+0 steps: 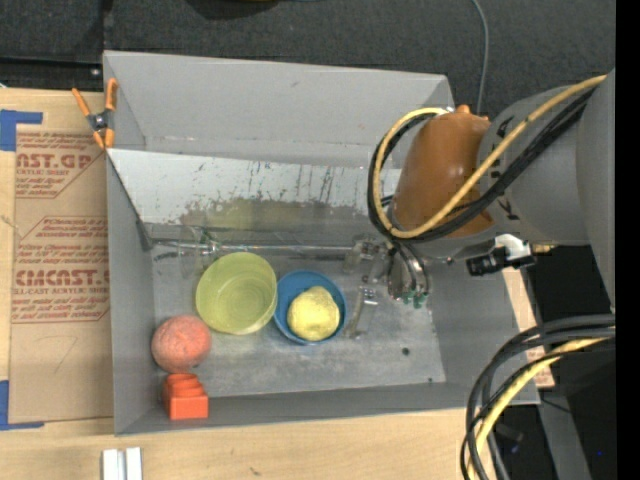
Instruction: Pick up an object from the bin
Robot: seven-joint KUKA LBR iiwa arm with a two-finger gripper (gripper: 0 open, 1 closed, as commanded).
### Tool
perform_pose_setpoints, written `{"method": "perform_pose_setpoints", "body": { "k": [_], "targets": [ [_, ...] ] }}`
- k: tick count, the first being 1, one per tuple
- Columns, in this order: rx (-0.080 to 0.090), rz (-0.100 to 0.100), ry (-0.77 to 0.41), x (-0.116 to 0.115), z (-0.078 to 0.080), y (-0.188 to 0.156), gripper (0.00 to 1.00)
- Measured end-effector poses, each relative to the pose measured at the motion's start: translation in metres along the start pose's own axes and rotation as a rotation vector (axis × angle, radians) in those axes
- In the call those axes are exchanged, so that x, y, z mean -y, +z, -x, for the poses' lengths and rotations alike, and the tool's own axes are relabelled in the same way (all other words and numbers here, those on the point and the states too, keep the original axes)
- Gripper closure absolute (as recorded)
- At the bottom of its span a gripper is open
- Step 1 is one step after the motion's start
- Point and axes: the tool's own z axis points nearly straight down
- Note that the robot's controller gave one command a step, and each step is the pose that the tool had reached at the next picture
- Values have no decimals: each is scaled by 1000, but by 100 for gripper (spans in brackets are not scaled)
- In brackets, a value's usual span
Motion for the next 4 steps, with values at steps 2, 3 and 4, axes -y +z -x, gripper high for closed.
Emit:
{"method": "perform_pose_setpoints", "body": {
  "k": [2,3,4],
  "targets": [
    [1,0,-285,-60,-25,68,0],
    [-9,5,-439,-92,-12,67,100],
    [-9,5,-439,-92,-12,67,100]
  ]
}}
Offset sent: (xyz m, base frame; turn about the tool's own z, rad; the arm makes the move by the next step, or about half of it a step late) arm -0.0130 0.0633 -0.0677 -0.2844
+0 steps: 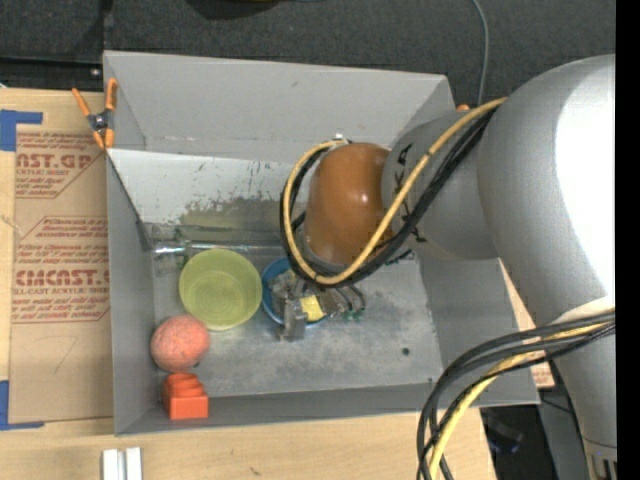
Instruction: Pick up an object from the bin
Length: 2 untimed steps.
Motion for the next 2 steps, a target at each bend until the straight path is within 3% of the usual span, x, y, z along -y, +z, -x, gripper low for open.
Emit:
{"method": "perform_pose_setpoints", "body": {
  "k": [1,2],
  "targets": [
    [-10,1,0,0,-3,-10,100],
    [-7,0,0,0,-2,-32,100]
  ]
}}
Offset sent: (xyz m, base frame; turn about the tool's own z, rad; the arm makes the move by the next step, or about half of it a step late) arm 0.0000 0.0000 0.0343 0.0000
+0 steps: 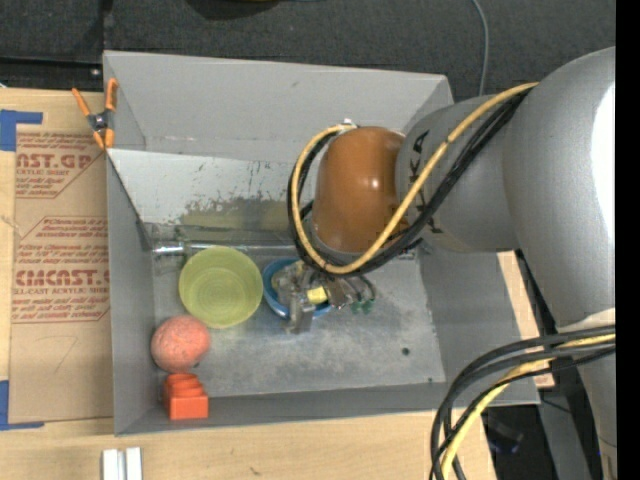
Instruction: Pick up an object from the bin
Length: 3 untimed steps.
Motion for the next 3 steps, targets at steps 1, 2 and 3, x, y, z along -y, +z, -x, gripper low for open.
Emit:
{"method": "perform_pose_setpoints", "body": {
  "k": [1,2,3],
  "targets": [
    [8,-1,0,0,2,-13,100],
    [3,0,0,0,1,-24,100],
    [2,0,0,-1,0,-40,100]
  ]
}}
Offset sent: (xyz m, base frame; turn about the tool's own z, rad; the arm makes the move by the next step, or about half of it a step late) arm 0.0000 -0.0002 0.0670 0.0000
